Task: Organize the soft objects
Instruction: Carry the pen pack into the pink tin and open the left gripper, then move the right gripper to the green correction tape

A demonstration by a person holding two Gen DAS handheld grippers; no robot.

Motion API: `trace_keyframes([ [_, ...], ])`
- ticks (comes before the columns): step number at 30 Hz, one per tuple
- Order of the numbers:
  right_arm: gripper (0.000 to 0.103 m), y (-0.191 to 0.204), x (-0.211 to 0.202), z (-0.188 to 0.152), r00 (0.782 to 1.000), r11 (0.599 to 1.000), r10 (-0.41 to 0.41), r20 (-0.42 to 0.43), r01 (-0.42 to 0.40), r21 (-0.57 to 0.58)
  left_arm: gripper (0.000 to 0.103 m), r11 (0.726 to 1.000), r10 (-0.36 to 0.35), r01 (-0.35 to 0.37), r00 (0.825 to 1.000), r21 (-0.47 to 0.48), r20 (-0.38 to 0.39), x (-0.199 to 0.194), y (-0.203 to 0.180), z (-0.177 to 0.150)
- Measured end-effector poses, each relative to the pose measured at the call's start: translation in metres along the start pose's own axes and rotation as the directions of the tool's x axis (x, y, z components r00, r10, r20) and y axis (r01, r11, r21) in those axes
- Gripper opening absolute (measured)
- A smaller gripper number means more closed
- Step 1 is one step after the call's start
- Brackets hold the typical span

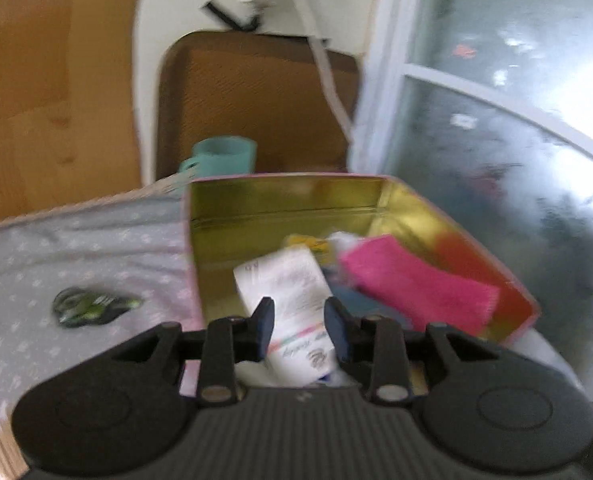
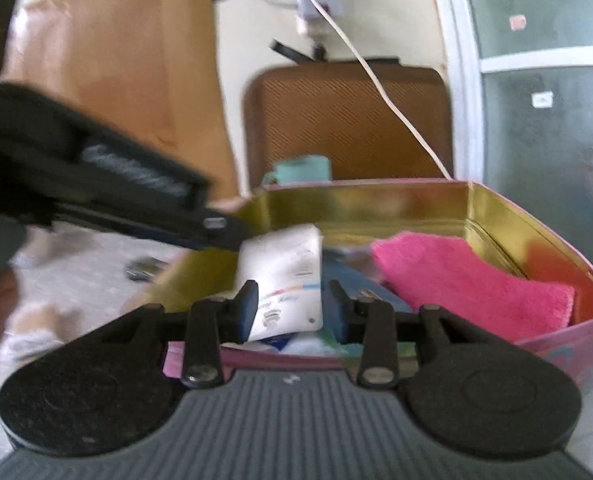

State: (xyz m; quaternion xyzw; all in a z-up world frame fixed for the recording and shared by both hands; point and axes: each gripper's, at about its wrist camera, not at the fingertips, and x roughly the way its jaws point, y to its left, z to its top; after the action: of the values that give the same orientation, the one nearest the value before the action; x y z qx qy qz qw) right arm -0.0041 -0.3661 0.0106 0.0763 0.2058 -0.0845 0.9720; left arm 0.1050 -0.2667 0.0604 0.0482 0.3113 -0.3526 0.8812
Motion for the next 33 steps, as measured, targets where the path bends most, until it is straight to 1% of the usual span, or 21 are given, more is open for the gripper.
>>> trace_keyframes([
  [1,0.040,-0.002,-0.002,-0.001,1.000,1.000,-0.011,0.007,0.011,-0.004,0.029,1.000,0.009,-0.009,1.000,-0.017,-0.005,0.002,0.006,-0.002],
  [3,0.041,-0.004,-0.008,-0.003,1.000,1.000,-0.002,0.025,0.001,0.009,0.030,0.998,0.020,-0.021,1.000,-0.060,-0.017,-0.001,0.026,-0.008],
  [5,0.041,-0.002,-0.016,-0.005,0.999,1.000,0.004,0.037,-0.005,0.020,0.031,0.994,0.038,-0.039,0.999,-0.099,-0.010,-0.008,0.044,-0.014],
  [10,0.041,0.020,-0.036,-0.011,0.997,0.999,0.041,0.065,-0.041,0.006,0.031,0.984,0.073,-0.070,0.997,-0.161,0.015,-0.040,0.084,-0.036],
  [12,0.041,0.032,-0.042,-0.011,0.995,0.998,0.063,0.075,-0.062,-0.010,0.033,0.980,0.093,-0.085,0.995,-0.179,0.034,-0.058,0.099,-0.051],
  [14,0.041,0.046,-0.047,-0.011,0.992,0.995,0.097,0.084,-0.094,-0.034,0.034,0.970,0.135,-0.123,0.990,-0.208,0.044,-0.073,0.114,-0.067],
  [17,0.041,0.072,-0.050,-0.012,0.985,0.985,0.154,0.072,-0.148,-0.088,0.034,0.951,0.182,-0.168,0.983,-0.261,0.030,-0.091,0.141,-0.091],
  [18,0.041,0.080,-0.049,-0.011,0.982,0.979,0.180,0.063,-0.173,-0.111,0.034,0.943,0.203,-0.189,0.979,-0.275,0.023,-0.096,0.150,-0.101],
  [20,0.041,0.097,-0.042,-0.010,0.974,0.965,0.226,0.030,-0.219,-0.143,0.034,0.923,0.264,-0.250,0.964,-0.291,0.009,-0.104,0.168,-0.114],
  [21,0.041,0.105,-0.034,-0.007,0.968,0.956,0.252,0.001,-0.249,-0.154,0.034,0.908,0.312,-0.298,0.950,-0.295,0.002,-0.108,0.178,-0.121],
  [22,0.041,0.110,-0.026,-0.005,0.962,0.948,0.274,-0.023,-0.274,-0.162,0.034,0.888,0.363,-0.350,0.932,-0.300,-0.012,-0.110,0.187,-0.126],
  [23,0.041,0.118,-0.016,-0.002,0.955,0.940,0.294,-0.050,-0.298,-0.169,0.034,0.856,0.421,-0.410,0.906,-0.314,-0.036,-0.112,0.199,-0.130],
  [25,0.045,0.135,0.013,0.009,0.946,0.934,0.303,-0.111,-0.318,-0.164,0.033,0.806,0.488,-0.482,0.870,-0.344,-0.074,-0.112,0.219,-0.139],
  [26,0.052,0.145,0.034,0.018,0.946,0.938,0.291,-0.145,-0.312,-0.151,0.034,0.800,0.506,-0.492,0.861,-0.344,-0.053,-0.114,0.224,-0.144],
  [27,0.061,0.152,0.052,0.025,0.945,0.943,0.279,-0.171,-0.303,-0.136,0.036,0.797,0.524,-0.508,0.851,-0.326,-0.043,-0.116,0.227,-0.149],
  [29,0.068,0.165,0.092,0.038,0.955,0.964,0.215,-0.202,-0.241,-0.113,0.042,0.804,0.518,-0.501,0.854,-0.321,-0.035,-0.115,0.225,-0.148],
  [31,0.069,0.175,0.135,0.049,0.966,0.983,0.118,-0.229,-0.147,-0.113,0.043,0.807,0.521,-0.505,0.853,-0.307,-0.035,-0.113,0.223,-0.147],
  [32,0.074,0.178,0.151,0.052,0.966,0.987,0.080,-0.246,-0.111,-0.114,0.043,0.808,0.518,-0.502,0.855,-0.310,-0.034,-0.113,0.224,-0.147],
  [33,0.078,0.179,0.170,0.053,0.957,0.991,0.054,-0.285,-0.086,-0.102,0.043,0.808,0.515,-0.497,0.857,-0.315,-0.031,-0.113,0.225,-0.147],
])
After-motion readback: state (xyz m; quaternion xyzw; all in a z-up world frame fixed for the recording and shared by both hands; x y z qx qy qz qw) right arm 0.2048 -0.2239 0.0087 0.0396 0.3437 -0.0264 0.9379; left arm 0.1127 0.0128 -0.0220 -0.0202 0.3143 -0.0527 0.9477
